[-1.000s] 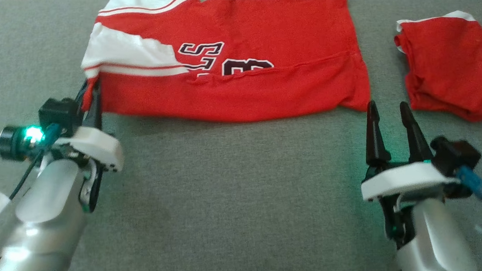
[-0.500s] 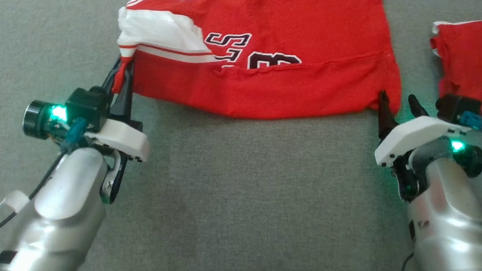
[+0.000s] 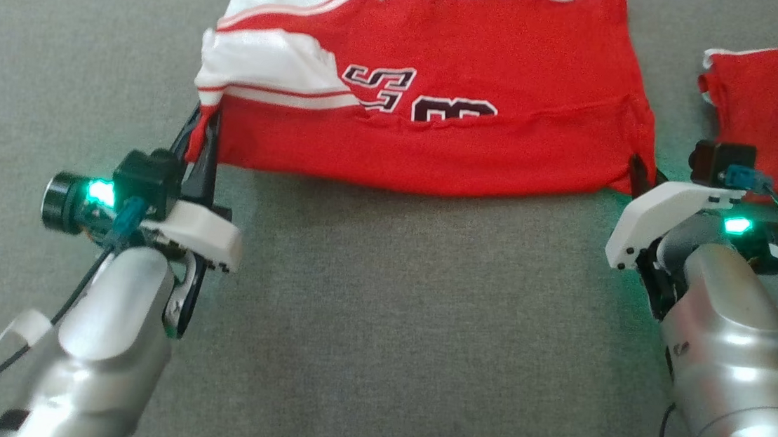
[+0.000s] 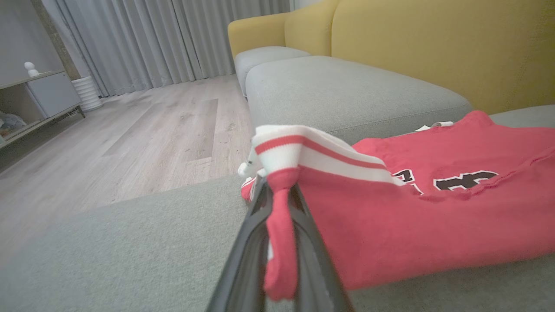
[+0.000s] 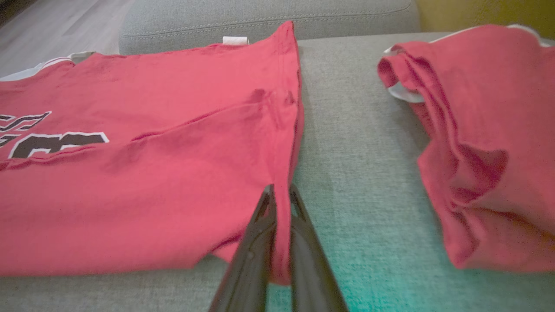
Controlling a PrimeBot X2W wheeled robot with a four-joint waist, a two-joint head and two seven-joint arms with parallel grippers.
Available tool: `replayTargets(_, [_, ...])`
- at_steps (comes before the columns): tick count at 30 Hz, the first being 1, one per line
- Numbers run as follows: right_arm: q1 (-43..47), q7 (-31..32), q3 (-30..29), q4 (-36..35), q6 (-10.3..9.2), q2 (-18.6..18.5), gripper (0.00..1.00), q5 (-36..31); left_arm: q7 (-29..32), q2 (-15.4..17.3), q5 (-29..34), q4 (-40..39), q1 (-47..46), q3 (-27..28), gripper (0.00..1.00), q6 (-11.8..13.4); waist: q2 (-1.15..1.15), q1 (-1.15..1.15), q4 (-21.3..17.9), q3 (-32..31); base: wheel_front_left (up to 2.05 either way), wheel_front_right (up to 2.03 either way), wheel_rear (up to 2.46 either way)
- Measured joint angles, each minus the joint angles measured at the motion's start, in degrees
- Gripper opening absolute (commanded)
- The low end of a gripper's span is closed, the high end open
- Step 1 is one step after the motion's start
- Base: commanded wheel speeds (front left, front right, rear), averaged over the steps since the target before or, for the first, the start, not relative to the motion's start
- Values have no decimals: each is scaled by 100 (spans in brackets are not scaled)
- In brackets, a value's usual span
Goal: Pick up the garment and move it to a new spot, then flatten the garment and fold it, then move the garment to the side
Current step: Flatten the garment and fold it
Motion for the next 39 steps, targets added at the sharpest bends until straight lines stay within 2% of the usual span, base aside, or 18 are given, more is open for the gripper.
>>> replayTargets(9, [465, -38, 56, -88, 0, -7, 0, -196, 123, 23, -175, 210, 542, -14, 0, 48, 0, -1, -89, -508, 0, 0, 0])
replayTargets(17, [1416, 394, 512, -597, 0, -3, 0, 549, 404, 104, -350, 178, 1488, -158, 0, 55, 0, -2, -140, -1192, 0, 0, 0])
replayTargets(23, [2353, 810, 608, -1435, 0, 2, 0, 950, 701, 203, -396, -226, 2151, -292, 0, 159, 0, -3, -166, -1534, 0, 0, 0])
replayTargets(33, [3748, 1467, 163, -3489, 0, 97, 0, 1100, 942, 350, -410, -857, 2548, -354, 0, 357, 0, -1, -220, -1499, 0, 0, 0])
replayTargets(34, [3830, 1466, 125, -3672, 0, 103, 35, 1094, 940, 354, -411, -903, 2547, -355, 0, 360, 0, -1, -228, -1483, 0, 0, 0])
replayTargets(35, [3892, 1432, 100, -3839, 0, 105, 100, 1113, 938, 356, -427, -936, 2545, -354, 2, 360, 0, -1, -236, -1464, 0, 0, 0])
replayTargets(36, [3924, 1380, 96, -3978, -1, 105, 100, 1180, 920, 357, -445, -946, 2544, -352, 44, 363, 0, -1, -244, -1444, 0, 0, 0])
replayTargets(37, [3941, 1307, 88, -4102, 0, 105, 100, 1247, 892, 359, -444, -950, 2541, -349, 94, 390, 0, 0, -251, -1424, 0, 0, 0])
replayTargets(38, [3944, 1206, 67, -4222, 0, 104, 100, 1283, 864, 368, -444, -954, 2541, -339, 100, 406, 0, 0, -261, -1404, 0, 0, 0])
replayTargets(39, [3944, 1082, 52, -4351, 0, 104, 100, 1312, 833, 376, -445, -958, 2540, -330, 100, 412, 0, -1, -271, -1381, 0, 0, 0])
